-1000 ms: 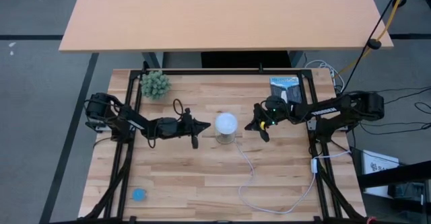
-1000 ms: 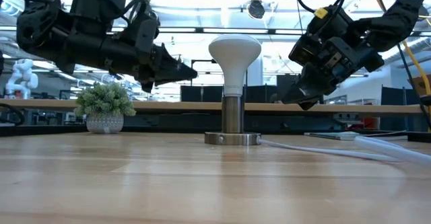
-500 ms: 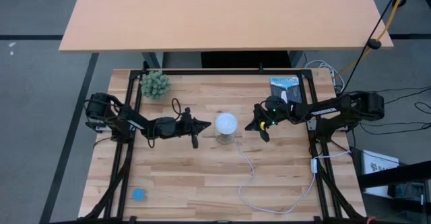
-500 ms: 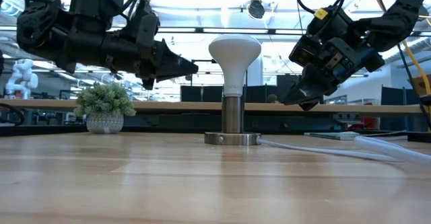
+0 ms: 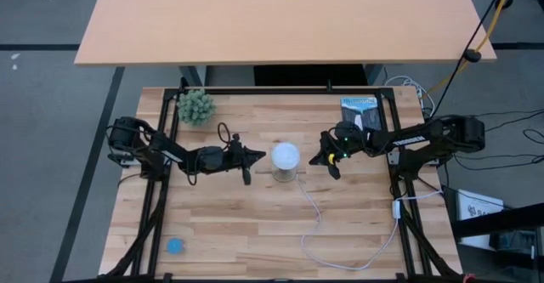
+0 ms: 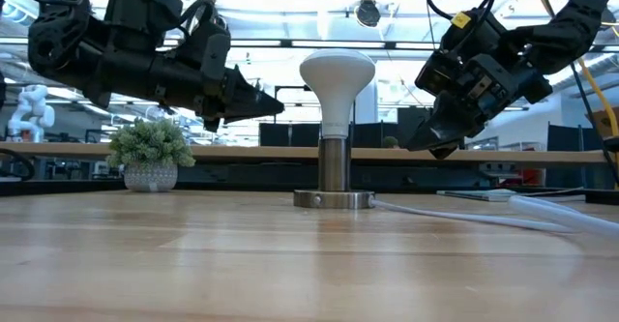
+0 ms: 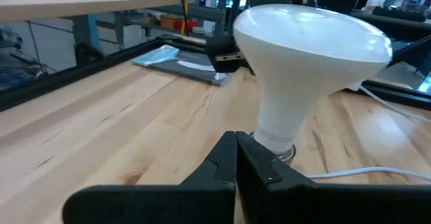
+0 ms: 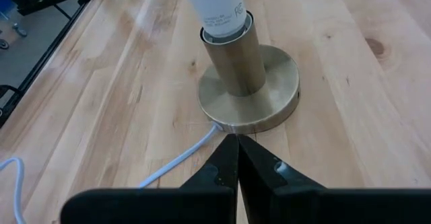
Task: Screw lightbulb
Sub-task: Remove the lightbulb from the lamp
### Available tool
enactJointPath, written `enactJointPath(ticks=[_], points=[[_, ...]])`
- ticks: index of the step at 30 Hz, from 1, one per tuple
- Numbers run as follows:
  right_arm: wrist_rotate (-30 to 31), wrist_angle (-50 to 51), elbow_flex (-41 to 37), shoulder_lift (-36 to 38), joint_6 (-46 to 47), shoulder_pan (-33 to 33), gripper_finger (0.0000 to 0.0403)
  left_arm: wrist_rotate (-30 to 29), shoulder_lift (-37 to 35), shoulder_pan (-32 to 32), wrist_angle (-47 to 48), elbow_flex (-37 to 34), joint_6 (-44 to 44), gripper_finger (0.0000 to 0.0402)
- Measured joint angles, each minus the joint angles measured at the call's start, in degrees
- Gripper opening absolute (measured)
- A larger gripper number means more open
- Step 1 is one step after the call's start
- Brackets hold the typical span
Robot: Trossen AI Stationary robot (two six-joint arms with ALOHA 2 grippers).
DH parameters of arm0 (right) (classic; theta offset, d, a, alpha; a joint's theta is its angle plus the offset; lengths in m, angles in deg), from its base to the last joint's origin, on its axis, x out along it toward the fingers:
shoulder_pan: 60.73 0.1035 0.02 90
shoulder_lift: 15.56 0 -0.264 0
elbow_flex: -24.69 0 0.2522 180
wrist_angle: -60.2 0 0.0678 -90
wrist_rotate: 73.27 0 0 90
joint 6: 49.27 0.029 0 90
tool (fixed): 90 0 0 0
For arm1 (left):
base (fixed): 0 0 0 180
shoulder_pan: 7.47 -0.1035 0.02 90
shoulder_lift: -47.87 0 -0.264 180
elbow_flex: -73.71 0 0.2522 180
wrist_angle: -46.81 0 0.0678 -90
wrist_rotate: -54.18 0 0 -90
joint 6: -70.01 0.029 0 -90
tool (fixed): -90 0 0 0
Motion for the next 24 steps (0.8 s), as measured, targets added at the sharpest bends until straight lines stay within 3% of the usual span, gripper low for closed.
enactJointPath(ticks=[12,24], points=[[0.19,6.53,0.00,2.25,-0.60,0.00,0.0000,-0.19,0.00,0.07,0.02,0.00,-0.44,0.0000],[7.68,30.12,0.00,16.75,-2.01,-0.02,0.0000,-0.17,0.00,0.15,0.11,0.00,-0.68,0.0000]])
